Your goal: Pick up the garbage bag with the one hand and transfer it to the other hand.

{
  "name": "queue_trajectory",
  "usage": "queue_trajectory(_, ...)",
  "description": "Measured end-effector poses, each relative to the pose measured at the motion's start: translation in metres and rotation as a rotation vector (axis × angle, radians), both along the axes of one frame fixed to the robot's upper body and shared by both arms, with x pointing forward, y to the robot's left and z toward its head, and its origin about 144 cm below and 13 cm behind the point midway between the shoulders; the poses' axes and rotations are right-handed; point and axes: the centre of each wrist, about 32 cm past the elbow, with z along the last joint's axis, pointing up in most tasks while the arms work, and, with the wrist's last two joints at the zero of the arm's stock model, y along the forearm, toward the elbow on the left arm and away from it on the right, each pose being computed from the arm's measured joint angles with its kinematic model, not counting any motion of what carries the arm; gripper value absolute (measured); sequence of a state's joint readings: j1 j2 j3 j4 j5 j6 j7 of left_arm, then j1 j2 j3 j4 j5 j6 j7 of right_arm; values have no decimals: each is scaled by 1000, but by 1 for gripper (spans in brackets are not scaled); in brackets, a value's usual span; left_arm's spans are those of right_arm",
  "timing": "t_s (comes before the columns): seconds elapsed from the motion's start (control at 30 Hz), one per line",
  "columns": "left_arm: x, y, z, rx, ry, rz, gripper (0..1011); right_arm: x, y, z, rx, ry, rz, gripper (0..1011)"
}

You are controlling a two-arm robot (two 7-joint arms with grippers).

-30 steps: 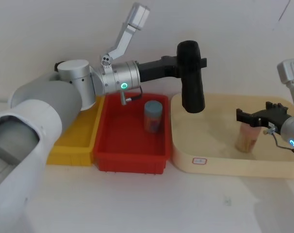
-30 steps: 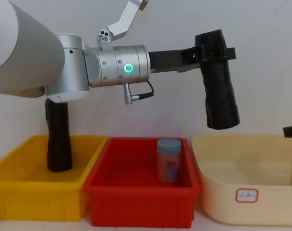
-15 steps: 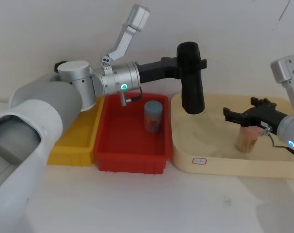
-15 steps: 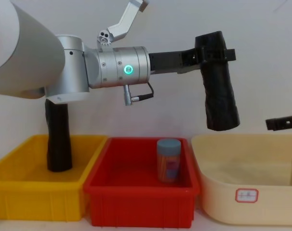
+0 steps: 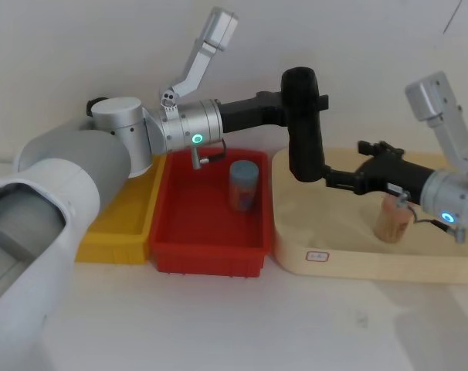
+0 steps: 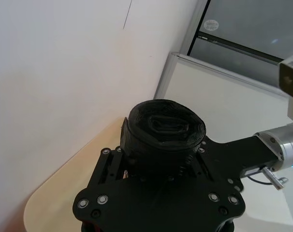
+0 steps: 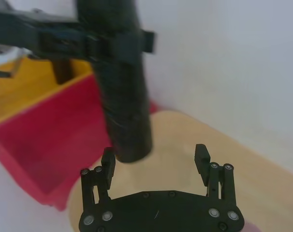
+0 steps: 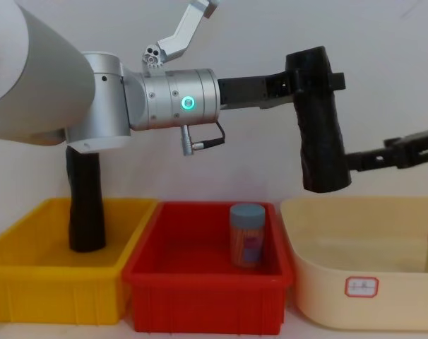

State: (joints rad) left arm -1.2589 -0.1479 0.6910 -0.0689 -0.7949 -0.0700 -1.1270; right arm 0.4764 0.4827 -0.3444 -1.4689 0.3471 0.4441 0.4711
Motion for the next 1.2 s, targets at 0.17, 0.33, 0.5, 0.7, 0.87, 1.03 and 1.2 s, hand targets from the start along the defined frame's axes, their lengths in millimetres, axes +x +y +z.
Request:
queue_trajectory(0.17, 0, 0, 0, 0, 0, -1, 456, 10, 9, 7, 17, -9, 88, 1001)
queue_trajectory(0.33, 0, 0, 0, 0, -1, -1, 456, 20, 18, 14, 30, -14, 154, 1001)
queue_trajectory(0.5, 0, 0, 0, 0, 0, 0, 456, 31, 25, 19, 40, -16, 207, 1001)
queue_trajectory(0.7, 0, 0, 0, -1, 0, 1, 456, 39, 31, 20, 43, -17, 230, 1001)
queue_trajectory(0.87, 0, 0, 0, -1, 0, 0, 456, 45, 34, 18, 45, -21, 226, 1001)
queue_trajectory(1.03, 0, 0, 0, 0, 0, -1, 456, 51, 36, 15, 48, -22, 209, 1001)
queue_trajectory(1.2, 0, 0, 0, 1, 0, -1, 456, 55, 37, 11, 52, -12, 193, 1001)
